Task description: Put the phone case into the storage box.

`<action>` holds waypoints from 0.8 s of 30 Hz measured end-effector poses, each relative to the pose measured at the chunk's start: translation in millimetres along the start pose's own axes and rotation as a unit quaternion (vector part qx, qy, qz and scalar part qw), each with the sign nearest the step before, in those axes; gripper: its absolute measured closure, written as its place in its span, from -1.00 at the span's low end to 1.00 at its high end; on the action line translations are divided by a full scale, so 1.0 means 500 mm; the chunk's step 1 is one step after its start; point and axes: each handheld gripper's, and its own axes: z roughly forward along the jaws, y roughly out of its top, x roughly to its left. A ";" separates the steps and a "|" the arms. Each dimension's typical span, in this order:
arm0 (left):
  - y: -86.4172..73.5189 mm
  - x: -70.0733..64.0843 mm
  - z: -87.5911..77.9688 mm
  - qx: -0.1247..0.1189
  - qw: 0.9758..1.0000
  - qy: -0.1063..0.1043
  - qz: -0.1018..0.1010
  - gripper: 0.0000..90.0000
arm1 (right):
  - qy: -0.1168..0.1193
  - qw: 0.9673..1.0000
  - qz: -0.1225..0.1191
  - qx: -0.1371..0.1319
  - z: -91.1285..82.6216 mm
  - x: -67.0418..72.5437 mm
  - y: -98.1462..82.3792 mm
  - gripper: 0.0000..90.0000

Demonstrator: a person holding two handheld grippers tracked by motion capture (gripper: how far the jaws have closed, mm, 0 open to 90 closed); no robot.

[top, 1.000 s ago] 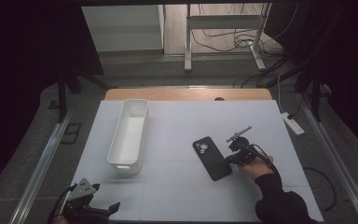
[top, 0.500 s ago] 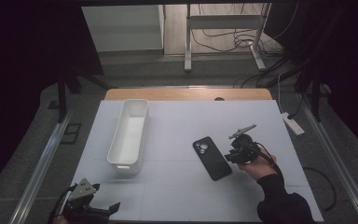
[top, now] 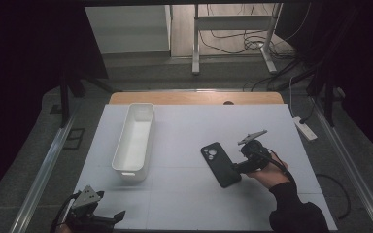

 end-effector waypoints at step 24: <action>0.000 -0.002 0.001 0.003 1.000 0.003 0.004 -0.98 | 0.001 1.000 0.000 0.004 0.024 0.040 0.016 -1.00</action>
